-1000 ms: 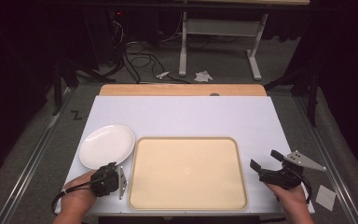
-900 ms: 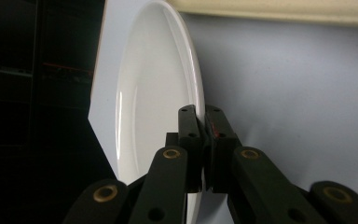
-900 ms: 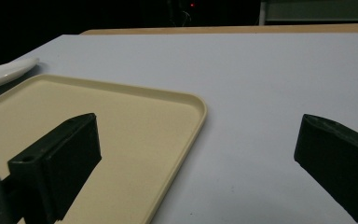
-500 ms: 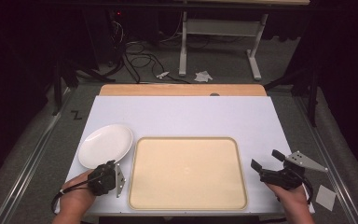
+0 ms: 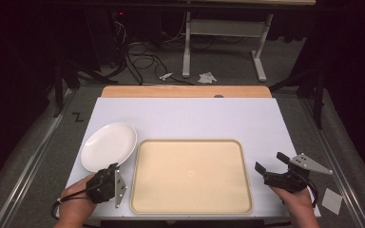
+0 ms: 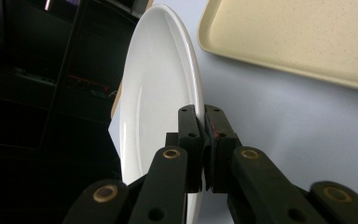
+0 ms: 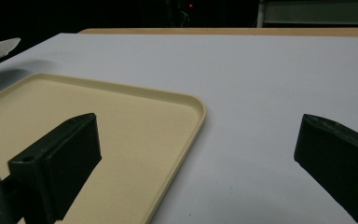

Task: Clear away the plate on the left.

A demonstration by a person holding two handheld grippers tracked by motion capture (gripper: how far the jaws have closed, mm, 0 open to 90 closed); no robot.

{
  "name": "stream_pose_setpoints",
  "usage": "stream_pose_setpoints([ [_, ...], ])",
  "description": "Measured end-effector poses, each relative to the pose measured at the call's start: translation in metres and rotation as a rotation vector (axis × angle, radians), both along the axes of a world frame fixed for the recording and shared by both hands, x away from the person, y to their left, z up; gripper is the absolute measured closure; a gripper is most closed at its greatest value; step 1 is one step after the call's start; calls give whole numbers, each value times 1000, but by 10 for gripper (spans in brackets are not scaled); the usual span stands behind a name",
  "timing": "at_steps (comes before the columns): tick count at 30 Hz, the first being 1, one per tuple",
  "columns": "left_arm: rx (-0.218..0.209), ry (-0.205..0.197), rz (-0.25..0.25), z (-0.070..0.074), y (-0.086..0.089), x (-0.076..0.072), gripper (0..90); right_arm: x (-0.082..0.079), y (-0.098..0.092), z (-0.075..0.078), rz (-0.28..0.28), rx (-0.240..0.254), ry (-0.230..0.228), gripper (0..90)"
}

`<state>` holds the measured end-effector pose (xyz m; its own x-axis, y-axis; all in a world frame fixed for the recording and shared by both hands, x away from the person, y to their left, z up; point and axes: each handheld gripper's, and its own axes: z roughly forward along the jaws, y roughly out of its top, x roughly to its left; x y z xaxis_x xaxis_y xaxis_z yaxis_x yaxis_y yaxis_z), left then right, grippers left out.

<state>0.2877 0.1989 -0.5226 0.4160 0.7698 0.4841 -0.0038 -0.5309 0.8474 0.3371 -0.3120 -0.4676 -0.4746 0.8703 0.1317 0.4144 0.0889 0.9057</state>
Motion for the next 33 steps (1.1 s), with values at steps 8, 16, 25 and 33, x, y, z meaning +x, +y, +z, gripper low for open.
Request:
stream_pose_setpoints([
  [8,4,-20,-40,4,-9,-4,875,0,0,0,2,-18,-11,10],
  [16,-2,-30,-86,8,-24,-9,875,-1,1,1,10,-29,-29,7],
  [25,1,-37,-166,14,-53,-20,874,-3,1,3,2,-30,-46,5],
  [33,36,-22,-246,12,-83,-26,873,-2,1,1,3,-29,-39,5],
])
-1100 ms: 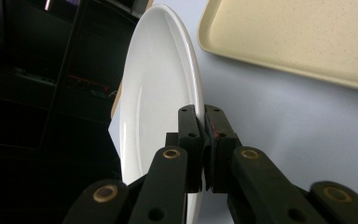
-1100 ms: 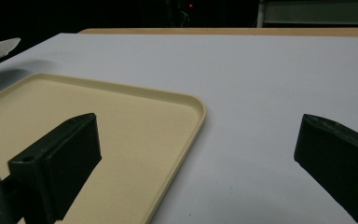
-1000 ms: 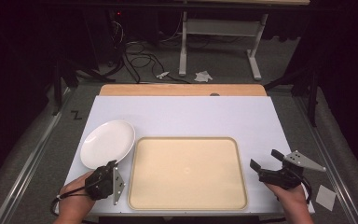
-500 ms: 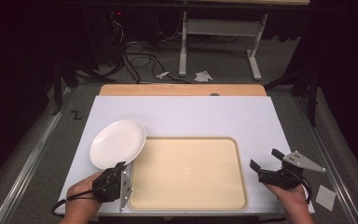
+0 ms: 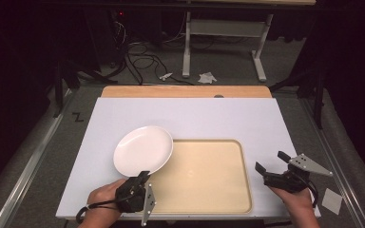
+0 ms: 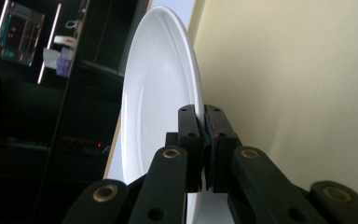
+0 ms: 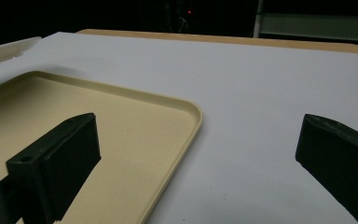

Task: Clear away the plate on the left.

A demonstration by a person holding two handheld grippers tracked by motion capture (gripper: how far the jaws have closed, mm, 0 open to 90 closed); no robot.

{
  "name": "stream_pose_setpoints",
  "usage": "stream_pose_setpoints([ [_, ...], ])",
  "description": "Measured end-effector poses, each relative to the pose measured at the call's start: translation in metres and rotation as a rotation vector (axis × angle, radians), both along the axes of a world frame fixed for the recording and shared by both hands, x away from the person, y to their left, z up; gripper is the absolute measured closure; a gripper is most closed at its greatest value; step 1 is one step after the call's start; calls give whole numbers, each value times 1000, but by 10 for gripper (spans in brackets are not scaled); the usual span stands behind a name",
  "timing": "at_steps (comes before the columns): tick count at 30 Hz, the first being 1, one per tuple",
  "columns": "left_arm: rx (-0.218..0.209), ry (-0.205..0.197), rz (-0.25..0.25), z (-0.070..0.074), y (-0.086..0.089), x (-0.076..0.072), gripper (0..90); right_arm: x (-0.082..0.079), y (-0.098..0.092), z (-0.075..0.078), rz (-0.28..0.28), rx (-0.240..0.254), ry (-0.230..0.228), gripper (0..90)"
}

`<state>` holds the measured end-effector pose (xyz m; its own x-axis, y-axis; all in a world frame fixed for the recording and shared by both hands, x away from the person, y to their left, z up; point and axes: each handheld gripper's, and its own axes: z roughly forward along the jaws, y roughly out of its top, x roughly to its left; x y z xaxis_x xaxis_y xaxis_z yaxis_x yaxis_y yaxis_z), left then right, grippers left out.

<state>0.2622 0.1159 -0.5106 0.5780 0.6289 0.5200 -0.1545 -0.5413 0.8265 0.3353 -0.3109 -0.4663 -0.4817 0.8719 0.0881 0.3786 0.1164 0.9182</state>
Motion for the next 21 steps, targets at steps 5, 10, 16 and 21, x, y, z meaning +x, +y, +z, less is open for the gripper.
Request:
stream_pose_setpoints([
  [5,-8,2,-40,-1,-15,-1,874,1,0,-2,4,-4,3,5],
  [10,-14,10,-81,0,-30,-2,874,2,0,-2,4,-3,10,5],
  [16,0,15,-133,-1,-47,-2,874,2,1,-3,8,-7,11,5],
  [21,7,18,-164,-2,-57,-2,874,2,1,-3,8,-8,13,5],
])
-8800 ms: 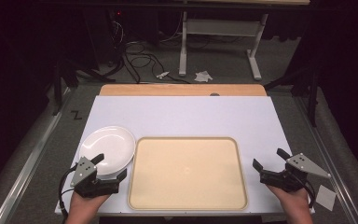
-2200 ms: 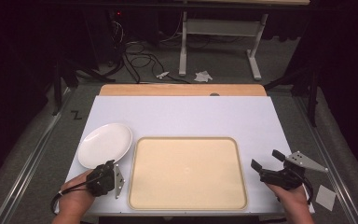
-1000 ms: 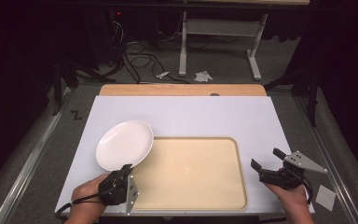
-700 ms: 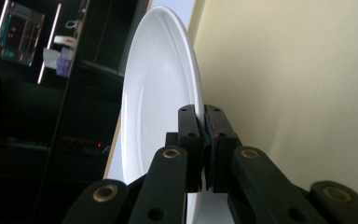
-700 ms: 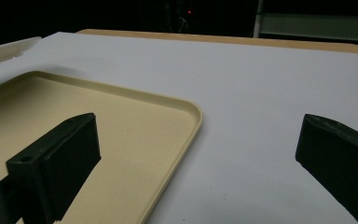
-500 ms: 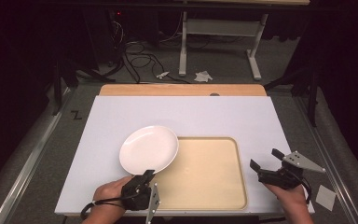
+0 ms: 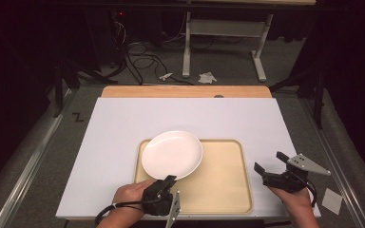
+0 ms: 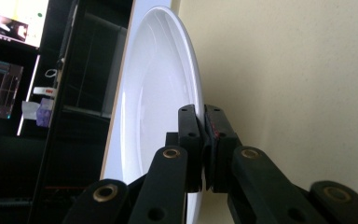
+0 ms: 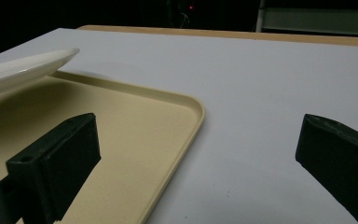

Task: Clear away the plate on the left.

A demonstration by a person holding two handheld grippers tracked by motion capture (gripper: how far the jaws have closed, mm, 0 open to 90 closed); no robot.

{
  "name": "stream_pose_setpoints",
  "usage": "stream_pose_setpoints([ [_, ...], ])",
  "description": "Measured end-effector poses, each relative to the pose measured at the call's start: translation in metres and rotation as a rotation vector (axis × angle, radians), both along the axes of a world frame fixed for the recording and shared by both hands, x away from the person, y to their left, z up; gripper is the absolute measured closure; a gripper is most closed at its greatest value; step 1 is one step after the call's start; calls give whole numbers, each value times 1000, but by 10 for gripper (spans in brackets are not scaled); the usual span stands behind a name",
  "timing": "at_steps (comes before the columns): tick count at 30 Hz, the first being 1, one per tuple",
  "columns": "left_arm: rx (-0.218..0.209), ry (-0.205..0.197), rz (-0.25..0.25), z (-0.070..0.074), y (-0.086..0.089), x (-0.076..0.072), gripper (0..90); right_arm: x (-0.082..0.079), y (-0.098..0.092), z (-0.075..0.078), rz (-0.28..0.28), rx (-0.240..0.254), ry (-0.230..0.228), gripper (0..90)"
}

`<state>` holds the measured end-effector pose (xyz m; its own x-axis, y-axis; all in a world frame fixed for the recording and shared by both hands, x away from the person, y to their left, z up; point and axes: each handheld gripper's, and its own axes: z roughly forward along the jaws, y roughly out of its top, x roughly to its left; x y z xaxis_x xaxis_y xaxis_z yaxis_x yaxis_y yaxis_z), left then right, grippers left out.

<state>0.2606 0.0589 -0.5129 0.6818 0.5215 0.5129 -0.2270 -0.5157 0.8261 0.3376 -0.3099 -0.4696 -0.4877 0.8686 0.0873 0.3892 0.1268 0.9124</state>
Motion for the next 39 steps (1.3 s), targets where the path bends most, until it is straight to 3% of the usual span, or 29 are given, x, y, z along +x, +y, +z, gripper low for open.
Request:
stream_pose_setpoints([
  [19,16,15,-75,-7,-23,-3,874,0,0,-1,-3,1,9,5],
  [24,45,22,-98,-12,-28,-5,873,1,-1,-1,-4,-1,9,5],
  [39,84,37,-106,-21,-30,-6,872,0,-2,0,-5,5,6,5],
])
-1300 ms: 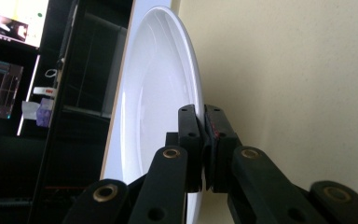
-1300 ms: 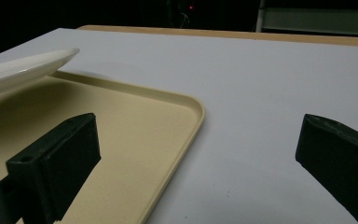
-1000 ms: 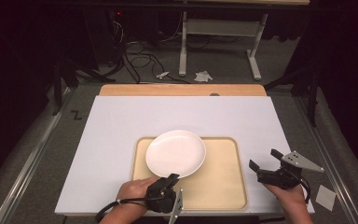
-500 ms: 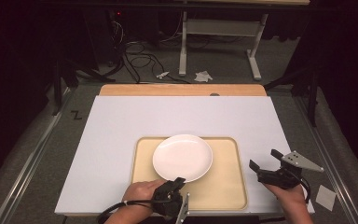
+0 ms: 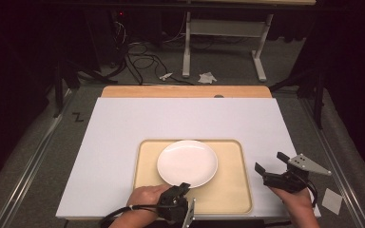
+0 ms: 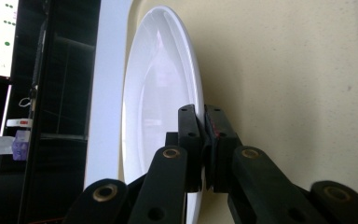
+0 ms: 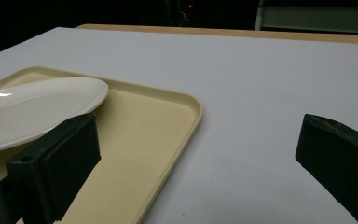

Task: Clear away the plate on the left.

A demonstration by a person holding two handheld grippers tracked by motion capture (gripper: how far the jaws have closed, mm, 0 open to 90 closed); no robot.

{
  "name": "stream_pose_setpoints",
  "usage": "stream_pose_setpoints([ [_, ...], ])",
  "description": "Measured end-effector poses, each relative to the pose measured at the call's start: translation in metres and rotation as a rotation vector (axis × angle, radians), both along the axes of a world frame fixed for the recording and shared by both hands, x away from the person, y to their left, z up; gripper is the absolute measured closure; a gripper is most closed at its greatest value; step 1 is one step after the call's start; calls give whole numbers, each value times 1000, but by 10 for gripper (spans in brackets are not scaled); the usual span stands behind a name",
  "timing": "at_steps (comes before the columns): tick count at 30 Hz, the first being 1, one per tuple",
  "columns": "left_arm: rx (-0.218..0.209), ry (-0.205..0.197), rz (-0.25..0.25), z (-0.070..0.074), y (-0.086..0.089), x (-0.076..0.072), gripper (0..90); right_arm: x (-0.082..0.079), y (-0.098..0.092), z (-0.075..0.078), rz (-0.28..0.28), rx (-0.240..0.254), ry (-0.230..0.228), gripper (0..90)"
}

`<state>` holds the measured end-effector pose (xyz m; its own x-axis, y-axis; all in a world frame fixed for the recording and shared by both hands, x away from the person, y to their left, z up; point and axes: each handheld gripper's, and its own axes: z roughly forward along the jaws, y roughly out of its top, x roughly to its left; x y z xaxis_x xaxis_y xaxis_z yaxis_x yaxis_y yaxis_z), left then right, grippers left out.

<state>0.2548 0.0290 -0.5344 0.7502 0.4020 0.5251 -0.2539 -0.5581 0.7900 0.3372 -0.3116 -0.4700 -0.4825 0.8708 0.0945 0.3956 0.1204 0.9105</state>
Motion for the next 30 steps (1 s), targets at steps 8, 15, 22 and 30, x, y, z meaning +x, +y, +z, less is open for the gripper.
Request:
stream_pose_setpoints([
  [8,14,-2,-9,-3,0,-4,873,0,0,0,0,0,0,5],
  [15,22,19,-5,-5,3,-6,873,0,-1,-1,-3,3,3,5],
  [22,19,46,-2,-6,3,-6,862,1,-1,-2,-7,8,14,5],
  [30,9,88,0,-7,3,-5,843,0,-1,-1,-7,6,6,5],
])
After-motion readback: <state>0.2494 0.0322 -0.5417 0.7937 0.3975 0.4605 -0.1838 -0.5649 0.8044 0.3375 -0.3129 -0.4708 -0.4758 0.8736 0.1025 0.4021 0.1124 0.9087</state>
